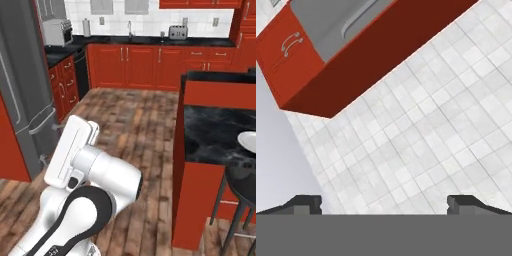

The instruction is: Retrieve the wine glasses from the counter and place one next to each plate.

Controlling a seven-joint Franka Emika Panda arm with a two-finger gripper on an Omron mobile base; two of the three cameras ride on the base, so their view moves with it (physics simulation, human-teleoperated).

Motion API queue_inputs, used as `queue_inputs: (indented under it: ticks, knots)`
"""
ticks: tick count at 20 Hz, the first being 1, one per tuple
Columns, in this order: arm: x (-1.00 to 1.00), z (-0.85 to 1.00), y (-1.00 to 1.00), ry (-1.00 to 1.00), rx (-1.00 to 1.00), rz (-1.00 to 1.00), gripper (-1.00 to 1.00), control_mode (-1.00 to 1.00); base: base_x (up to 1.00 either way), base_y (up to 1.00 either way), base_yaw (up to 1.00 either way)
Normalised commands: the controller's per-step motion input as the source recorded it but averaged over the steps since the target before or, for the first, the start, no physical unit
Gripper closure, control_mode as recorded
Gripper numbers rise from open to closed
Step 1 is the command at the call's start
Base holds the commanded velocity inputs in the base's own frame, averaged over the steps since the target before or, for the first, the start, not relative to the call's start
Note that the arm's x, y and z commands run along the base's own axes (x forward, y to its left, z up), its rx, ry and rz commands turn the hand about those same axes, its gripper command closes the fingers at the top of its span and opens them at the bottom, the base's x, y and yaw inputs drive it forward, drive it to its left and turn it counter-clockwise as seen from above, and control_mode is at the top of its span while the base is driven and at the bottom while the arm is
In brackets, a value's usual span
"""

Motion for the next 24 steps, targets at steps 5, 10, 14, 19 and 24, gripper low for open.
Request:
queue_inputs:
  ticks: [5,10,14,19,24]
  knots:
    - [0.0,0.0,0.0,0.0,0.0,0.0,-1.0,1.0,1.0,1.0,-0.27]
    - [0.0,0.0,0.0,0.0,0.0,0.0,-1.0,1.0,1.0,0.57,-0.14]
    - [0.0,0.0,0.0,0.0,0.0,0.0,-1.0,1.0,1.0,-0.11,0.01]
    - [0.0,0.0,0.0,0.0,0.0,0.0,-1.0,1.0,1.0,-0.07,0.07]
    - [0.0,0.0,0.0,0.0,0.0,0.0,-1.0,1.0,1.0,0.05,0.01]
